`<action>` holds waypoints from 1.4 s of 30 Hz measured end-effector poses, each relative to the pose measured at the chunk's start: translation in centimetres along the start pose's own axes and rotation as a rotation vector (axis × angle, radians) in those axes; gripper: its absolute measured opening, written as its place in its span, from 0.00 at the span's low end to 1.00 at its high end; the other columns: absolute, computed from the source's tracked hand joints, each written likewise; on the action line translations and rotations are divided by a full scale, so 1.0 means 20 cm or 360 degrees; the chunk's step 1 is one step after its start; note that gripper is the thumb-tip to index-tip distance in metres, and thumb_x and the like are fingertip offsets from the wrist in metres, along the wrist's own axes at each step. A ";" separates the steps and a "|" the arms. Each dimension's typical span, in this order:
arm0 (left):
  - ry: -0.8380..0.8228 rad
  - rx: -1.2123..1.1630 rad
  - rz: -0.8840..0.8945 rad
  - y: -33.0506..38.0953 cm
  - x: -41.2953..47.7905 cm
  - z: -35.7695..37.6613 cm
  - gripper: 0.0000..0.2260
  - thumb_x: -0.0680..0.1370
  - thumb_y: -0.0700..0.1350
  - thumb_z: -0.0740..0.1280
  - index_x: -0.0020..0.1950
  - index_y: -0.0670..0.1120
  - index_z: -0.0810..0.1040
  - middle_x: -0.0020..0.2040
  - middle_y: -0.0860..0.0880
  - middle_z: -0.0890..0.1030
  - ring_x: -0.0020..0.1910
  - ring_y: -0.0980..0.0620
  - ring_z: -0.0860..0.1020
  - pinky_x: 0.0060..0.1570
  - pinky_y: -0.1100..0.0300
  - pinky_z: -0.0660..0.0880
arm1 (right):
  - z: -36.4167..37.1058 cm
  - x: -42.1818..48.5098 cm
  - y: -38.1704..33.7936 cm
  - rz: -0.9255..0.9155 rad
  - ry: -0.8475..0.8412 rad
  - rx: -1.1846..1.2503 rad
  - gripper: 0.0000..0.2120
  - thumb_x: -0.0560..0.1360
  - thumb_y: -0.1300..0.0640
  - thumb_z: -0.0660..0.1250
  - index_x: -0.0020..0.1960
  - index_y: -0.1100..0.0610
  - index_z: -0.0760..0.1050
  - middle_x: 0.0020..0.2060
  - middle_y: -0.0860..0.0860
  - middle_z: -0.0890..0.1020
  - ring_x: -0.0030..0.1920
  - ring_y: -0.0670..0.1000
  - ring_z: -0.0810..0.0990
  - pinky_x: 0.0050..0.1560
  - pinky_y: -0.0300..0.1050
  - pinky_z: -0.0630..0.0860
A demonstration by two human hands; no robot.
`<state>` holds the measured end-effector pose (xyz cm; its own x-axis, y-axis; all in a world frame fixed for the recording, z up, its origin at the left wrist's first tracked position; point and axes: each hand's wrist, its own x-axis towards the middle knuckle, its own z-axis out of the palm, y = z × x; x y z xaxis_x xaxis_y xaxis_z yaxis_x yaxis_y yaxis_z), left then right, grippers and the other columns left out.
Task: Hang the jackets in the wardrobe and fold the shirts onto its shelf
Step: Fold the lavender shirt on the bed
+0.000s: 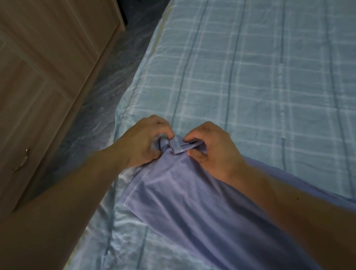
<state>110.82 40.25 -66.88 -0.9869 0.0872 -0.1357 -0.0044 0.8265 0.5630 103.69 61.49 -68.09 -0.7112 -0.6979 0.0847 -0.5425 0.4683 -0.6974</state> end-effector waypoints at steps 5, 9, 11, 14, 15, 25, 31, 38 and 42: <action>-0.0137 -0.0051 0.0025 0.00 -0.02 -0.01 0.32 0.61 0.52 0.76 0.62 0.60 0.68 0.61 0.56 0.71 0.61 0.50 0.71 0.62 0.46 0.70 | -0.02 0.00 -0.03 -0.0052 0.0058 0.0179 0.03 0.71 0.60 0.68 0.45 0.56 0.80 0.41 0.51 0.79 0.43 0.52 0.78 0.49 0.53 0.75; -0.0303 0.0125 -0.0057 0.03 -0.04 -0.03 0.35 0.57 0.50 0.78 0.61 0.59 0.68 0.66 0.55 0.67 0.62 0.49 0.68 0.61 0.48 0.70 | -0.08 -0.04 -0.06 -0.0117 0.0046 0.0353 0.04 0.72 0.63 0.67 0.46 0.58 0.79 0.41 0.50 0.80 0.42 0.50 0.79 0.47 0.46 0.75; -0.0248 0.0164 -0.0110 0.03 -0.04 -0.02 0.30 0.61 0.46 0.80 0.58 0.57 0.73 0.70 0.53 0.66 0.65 0.49 0.66 0.63 0.50 0.69 | -0.09 -0.08 -0.07 -0.0140 -0.0038 0.0439 0.05 0.71 0.65 0.67 0.45 0.58 0.78 0.39 0.49 0.80 0.40 0.47 0.79 0.43 0.42 0.74; -0.0087 0.0147 -0.0070 0.00 -0.05 0.01 0.19 0.64 0.41 0.80 0.50 0.55 0.79 0.69 0.52 0.70 0.63 0.50 0.69 0.61 0.48 0.71 | -0.10 -0.11 -0.07 -0.0083 -0.0165 0.0559 0.06 0.69 0.65 0.65 0.43 0.56 0.77 0.37 0.47 0.80 0.37 0.47 0.78 0.39 0.43 0.74; -0.0032 0.0129 -0.0050 -0.01 -0.05 0.01 0.16 0.64 0.41 0.80 0.48 0.53 0.81 0.67 0.51 0.73 0.61 0.50 0.71 0.60 0.47 0.72 | -0.10 -0.12 -0.07 -0.0076 -0.0171 0.0575 0.06 0.69 0.65 0.65 0.42 0.56 0.77 0.36 0.47 0.79 0.36 0.48 0.77 0.39 0.46 0.75; 0.0166 -0.0788 -0.0383 0.13 0.14 -0.07 0.12 0.71 0.47 0.76 0.44 0.38 0.82 0.47 0.40 0.84 0.45 0.54 0.80 0.49 0.61 0.74 | -0.25 -0.13 -0.19 -0.0333 0.0009 0.0709 0.05 0.71 0.63 0.62 0.43 0.63 0.76 0.35 0.52 0.80 0.34 0.50 0.77 0.35 0.43 0.73; 0.0467 -0.0676 -0.0603 0.16 0.31 -0.04 0.10 0.74 0.45 0.73 0.40 0.39 0.79 0.34 0.47 0.79 0.33 0.57 0.74 0.36 0.62 0.69 | -0.34 -0.04 -0.21 -0.0388 0.0111 0.0615 0.05 0.73 0.70 0.64 0.46 0.63 0.74 0.35 0.54 0.78 0.33 0.51 0.75 0.35 0.41 0.72; 0.0971 -0.0247 -0.0748 0.21 0.18 0.03 0.06 0.77 0.49 0.68 0.48 0.48 0.76 0.47 0.50 0.81 0.45 0.50 0.78 0.48 0.54 0.75 | -0.24 0.06 0.08 0.0396 0.0302 -0.0141 0.19 0.74 0.60 0.68 0.63 0.54 0.71 0.56 0.54 0.76 0.51 0.54 0.78 0.54 0.51 0.76; 0.0521 -0.0397 -0.0606 0.29 0.03 0.09 0.16 0.71 0.61 0.72 0.46 0.50 0.79 0.41 0.55 0.82 0.41 0.56 0.80 0.47 0.55 0.78 | -0.21 -0.07 0.11 0.0289 0.0010 -0.0291 0.17 0.74 0.52 0.69 0.60 0.54 0.72 0.51 0.53 0.77 0.51 0.54 0.76 0.54 0.51 0.74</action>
<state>110.57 46.05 -65.07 -0.9065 -0.4019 -0.1294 -0.3691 0.6056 0.7050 101.56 65.78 -66.82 -0.8069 -0.5902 -0.0253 -0.4770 0.6762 -0.5614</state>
